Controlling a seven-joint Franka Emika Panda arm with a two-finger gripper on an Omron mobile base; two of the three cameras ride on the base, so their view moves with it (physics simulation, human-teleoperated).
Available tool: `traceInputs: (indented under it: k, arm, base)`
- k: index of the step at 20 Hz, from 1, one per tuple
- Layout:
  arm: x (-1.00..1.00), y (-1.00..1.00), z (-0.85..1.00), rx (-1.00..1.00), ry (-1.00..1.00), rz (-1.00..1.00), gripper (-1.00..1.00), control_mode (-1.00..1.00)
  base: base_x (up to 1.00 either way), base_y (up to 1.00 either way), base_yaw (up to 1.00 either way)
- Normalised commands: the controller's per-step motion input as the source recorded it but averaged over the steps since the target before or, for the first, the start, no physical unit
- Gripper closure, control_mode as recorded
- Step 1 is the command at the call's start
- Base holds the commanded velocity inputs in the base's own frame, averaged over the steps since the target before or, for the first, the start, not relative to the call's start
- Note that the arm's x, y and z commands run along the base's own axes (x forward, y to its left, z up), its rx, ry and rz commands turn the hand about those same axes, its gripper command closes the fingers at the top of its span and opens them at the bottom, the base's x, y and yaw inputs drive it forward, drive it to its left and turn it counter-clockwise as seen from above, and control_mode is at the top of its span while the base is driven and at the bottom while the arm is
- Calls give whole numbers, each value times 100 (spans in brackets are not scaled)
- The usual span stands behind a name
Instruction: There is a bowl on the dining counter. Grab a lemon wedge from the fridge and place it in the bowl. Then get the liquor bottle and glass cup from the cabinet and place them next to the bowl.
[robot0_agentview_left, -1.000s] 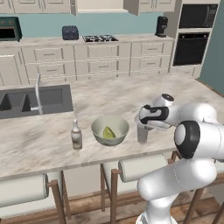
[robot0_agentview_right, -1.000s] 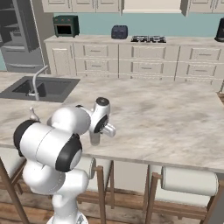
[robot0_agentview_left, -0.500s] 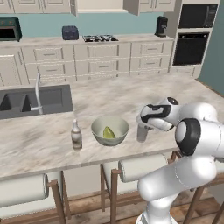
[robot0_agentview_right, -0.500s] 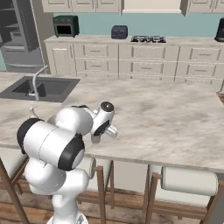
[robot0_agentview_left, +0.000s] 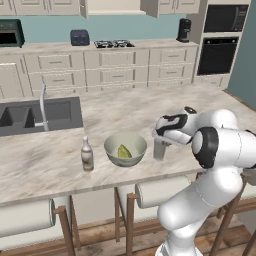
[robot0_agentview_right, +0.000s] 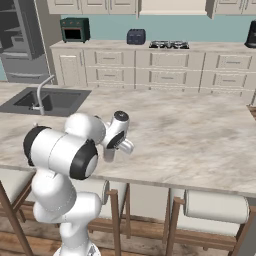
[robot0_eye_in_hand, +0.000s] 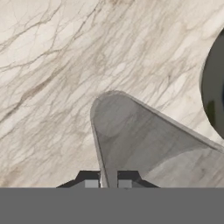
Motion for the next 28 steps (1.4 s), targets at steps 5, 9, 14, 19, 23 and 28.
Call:
traceInputs:
  k: [5, 9, 14, 19, 23, 28]
  arm:
    - [11, 11, -19, 0, 3, 0, 100, -100]
    - [0, 7, -25, -1, 0, 0, -100, -100]
    - [-7, 0, -9, 0, -2, 1, -100, -100]
    - [-5, 0, 0, 0, 0, 0, -100, -100]
    - [-32, 0, 30, -1, -4, 0, -100, -100]
    - [-24, 0, 51, -5, -7, 0, -100, -100]
  base:
    - [0, 0, 0]
    - [0, 0, 0]
    - [0, 0, 0]
    - [0, 0, 0]
    - [0, 0, 0]
    - [0, 0, 0]
